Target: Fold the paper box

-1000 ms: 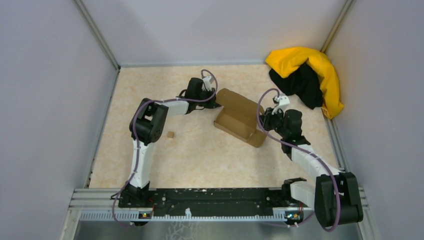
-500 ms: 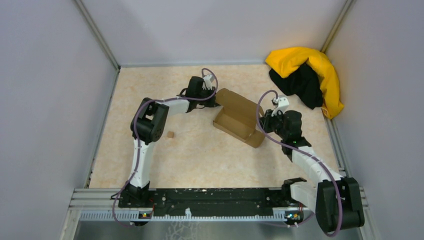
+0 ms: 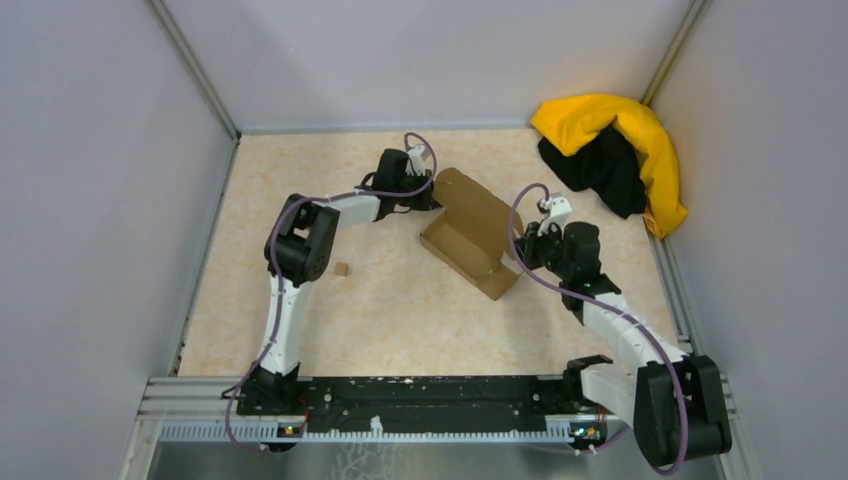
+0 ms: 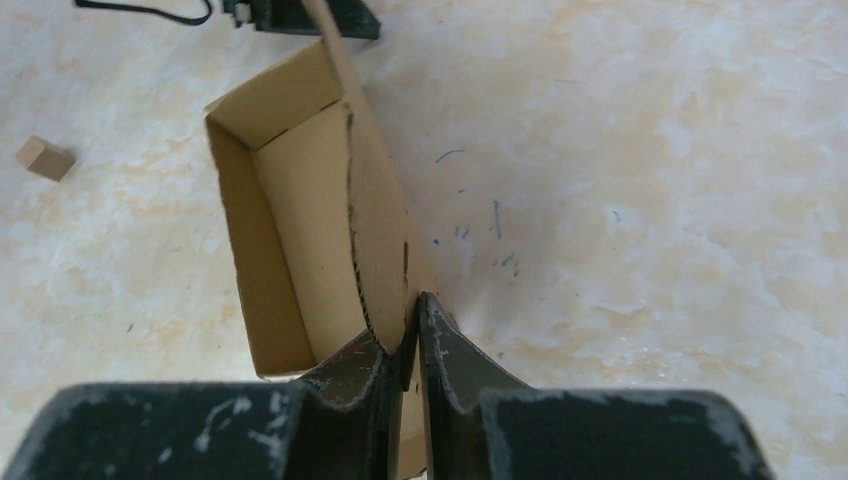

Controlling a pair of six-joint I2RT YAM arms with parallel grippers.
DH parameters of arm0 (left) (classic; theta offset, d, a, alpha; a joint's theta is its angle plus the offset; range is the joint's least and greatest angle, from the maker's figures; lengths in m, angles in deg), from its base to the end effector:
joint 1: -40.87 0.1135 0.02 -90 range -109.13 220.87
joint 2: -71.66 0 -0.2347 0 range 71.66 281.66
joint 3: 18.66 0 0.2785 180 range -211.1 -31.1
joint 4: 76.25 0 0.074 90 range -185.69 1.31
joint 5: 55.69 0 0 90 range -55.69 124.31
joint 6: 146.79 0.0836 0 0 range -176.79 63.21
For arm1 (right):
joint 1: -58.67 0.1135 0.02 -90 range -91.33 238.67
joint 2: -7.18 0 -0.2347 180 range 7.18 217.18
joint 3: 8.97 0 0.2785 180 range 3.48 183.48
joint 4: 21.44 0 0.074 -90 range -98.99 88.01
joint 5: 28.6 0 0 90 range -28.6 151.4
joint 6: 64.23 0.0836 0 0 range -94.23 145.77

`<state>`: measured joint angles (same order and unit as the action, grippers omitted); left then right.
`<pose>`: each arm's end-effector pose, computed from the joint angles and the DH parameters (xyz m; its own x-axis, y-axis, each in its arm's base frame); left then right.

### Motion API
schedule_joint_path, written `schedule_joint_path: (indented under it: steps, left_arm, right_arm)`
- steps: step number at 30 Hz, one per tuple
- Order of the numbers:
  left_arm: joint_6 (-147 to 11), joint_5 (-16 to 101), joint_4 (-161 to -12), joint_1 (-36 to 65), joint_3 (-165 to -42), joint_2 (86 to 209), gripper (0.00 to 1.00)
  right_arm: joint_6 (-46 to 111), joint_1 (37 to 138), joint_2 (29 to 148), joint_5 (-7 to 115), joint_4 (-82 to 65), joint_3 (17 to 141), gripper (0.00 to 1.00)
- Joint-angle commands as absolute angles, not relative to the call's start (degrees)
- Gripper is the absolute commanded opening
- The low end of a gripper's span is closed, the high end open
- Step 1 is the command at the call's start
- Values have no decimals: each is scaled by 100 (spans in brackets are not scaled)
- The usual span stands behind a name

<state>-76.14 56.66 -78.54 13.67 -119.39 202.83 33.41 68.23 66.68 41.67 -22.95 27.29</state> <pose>0.4675 -0.2760 0.0673 -0.6881 0.0091 -0.7256 0.5080 0.7201 -0.4727 0.2898 0.0774 0.1493 -0.4237 0.0555 -0.9041 -0.4129 0.8765 0.2474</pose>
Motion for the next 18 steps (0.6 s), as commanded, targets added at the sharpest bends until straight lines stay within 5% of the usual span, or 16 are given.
schedule_joint_path:
  steps: [1, 18]
  left_arm:
    - [-7437, 5653, -8256, 1427, -12214, 20594, 21]
    - [-7389, 5791, -8359, 1435, -12461, 20682, 21]
  right_arm:
    - [3258, 7047, 6436, 3732, -2447, 2915, 9]
    - [3016, 7847, 6812, 2725, -3022, 2956, 6]
